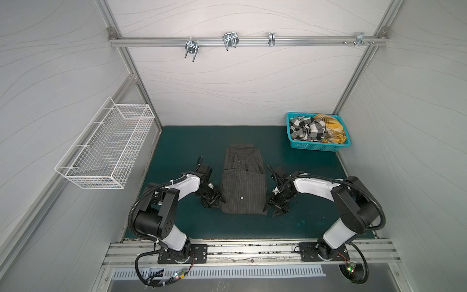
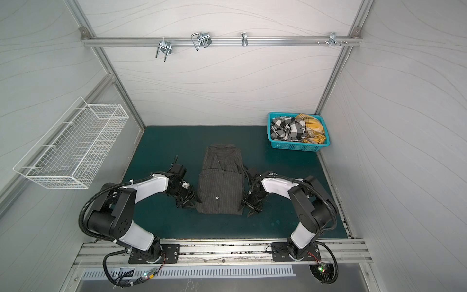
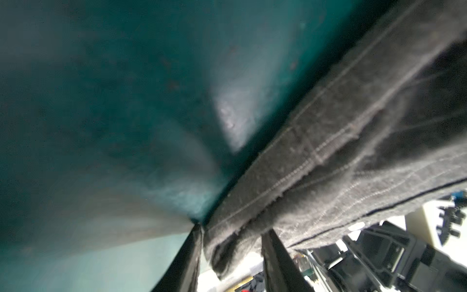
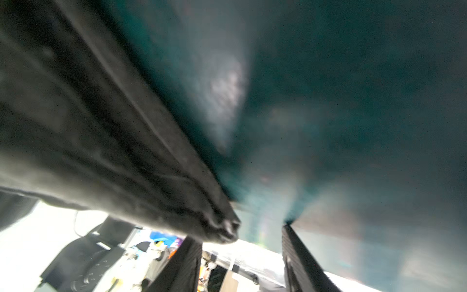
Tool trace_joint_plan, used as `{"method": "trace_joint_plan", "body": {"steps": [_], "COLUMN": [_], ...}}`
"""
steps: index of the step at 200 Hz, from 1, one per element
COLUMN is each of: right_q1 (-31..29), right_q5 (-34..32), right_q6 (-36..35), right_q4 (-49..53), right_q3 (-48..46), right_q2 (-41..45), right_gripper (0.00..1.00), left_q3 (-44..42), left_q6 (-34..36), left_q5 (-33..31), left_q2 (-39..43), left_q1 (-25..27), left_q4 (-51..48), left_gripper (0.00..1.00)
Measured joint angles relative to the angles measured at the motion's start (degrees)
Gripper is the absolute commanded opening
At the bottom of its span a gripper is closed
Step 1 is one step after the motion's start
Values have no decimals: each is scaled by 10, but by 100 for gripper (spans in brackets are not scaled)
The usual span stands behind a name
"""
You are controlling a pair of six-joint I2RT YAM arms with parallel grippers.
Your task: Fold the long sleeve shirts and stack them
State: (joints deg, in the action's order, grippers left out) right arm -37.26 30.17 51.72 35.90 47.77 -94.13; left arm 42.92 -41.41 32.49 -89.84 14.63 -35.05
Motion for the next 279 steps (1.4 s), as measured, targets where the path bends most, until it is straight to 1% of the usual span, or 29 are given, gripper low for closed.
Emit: {"method": "trace_joint_plan", "body": {"steps": [23,39,64,81,89,93,120,131,155,178,215,235,248,267,279], "right_q1": [-2,-2,-1,-1,0,0,0,0,0,0,0,0,0,2,4], "right_q5": [8,9,13,18,20,20,20,20,19,19,19,20,19,15,12], "right_q6": [10,16,23,25,25,25,24,23,23,23,22,18,14,8,2], "right_q4": [-10,-16,-24,-26,-26,-26,-24,-22,-22,-22,-21,-23,-23,-21,-20], "right_q3": [0,0,0,0,0,1,9,11,11,11,11,12,14,14,14], "right_q2": [-4,-5,-12,-15,-17,-18,-26,-28,-28,-28,-28,-28,-28,-26,-26], "right_gripper": [46,44,43,39,36,35,36,36,35,35,37,43,44,39,34], "left_q3": [-2,-6,-14,-15,-15,-15,-10,-6,-7,-12,-18,-17,-17,-19,-21], "left_q6": [6,9,11,14,14,14,17,21,23,22,15,9,6,4,3], "left_q5": [1,1,6,7,8,8,18,16,2,-4,-3,6,13,16,17], "left_q2": [0,5,8,6,4,3,-3,-1,20,40,31,8,2,0,0], "left_q1": [1,2,5,5,5,5,5,8,10,14,27,28,27,28,28], "left_q4": [0,1,3,2,3,4,4,-2,-27,-44,-41,-27,-25,-19,-14], "left_gripper": [36,34,31,26,25,26,41,45,46,44,38,31,27,22,16]}}
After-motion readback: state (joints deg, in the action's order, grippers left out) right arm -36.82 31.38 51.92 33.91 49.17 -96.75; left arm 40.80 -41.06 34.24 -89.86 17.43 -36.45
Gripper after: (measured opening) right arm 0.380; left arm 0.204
